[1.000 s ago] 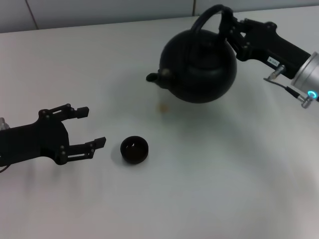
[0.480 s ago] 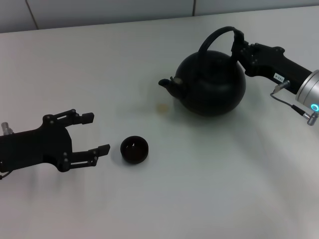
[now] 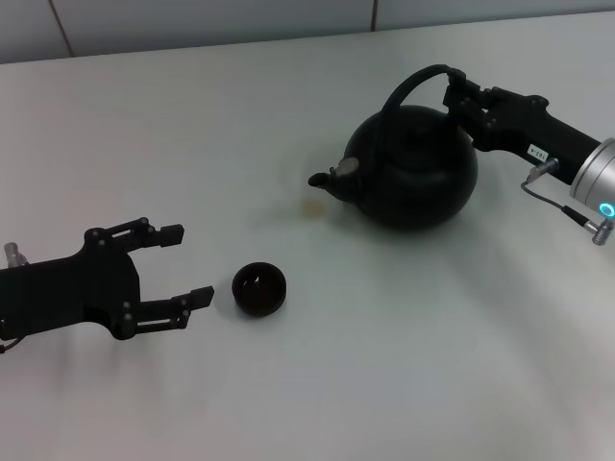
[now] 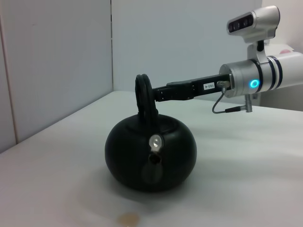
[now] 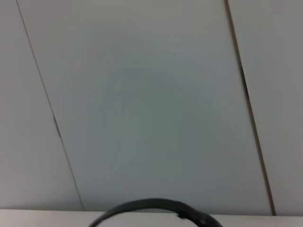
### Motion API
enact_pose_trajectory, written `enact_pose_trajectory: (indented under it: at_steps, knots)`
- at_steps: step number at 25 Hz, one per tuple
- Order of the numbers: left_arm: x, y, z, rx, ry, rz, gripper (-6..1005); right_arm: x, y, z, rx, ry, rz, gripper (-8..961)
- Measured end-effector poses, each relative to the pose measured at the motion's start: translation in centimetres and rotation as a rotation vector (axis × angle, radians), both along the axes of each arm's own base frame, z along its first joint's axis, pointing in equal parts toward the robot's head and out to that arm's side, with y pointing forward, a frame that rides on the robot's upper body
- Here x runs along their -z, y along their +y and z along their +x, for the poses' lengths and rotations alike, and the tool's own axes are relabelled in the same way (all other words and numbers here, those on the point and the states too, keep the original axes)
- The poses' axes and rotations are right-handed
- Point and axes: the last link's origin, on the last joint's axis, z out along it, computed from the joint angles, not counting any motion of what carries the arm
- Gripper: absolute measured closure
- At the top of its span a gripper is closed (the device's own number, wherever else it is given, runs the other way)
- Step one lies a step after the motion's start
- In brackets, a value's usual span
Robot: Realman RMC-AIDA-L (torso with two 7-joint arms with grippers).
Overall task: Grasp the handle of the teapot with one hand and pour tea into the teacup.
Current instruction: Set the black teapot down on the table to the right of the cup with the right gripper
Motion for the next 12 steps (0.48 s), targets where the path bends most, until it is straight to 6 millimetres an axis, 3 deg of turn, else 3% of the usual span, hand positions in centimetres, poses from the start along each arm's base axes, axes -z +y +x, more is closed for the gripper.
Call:
enact_pose_trajectory:
  at_steps: [2,6,12]
  knots:
    - [-0.01,-0.08,-0.03,0.0,-0.001,-0.002,169,-0.03,0.01,0.0,0.0,0.001,0.0,830]
    - [-0.03,-0.22,-0.19,-0.005,-0.001,-0.002,169,-0.01,-0.04,-0.04,-0.003,0.003,-0.001,635]
    - [-0.07,-0.25,-0.25,-0.007,0.0,-0.001,169,0.28,-0.25,-0.1,-0.015,-0.007,-0.02,438]
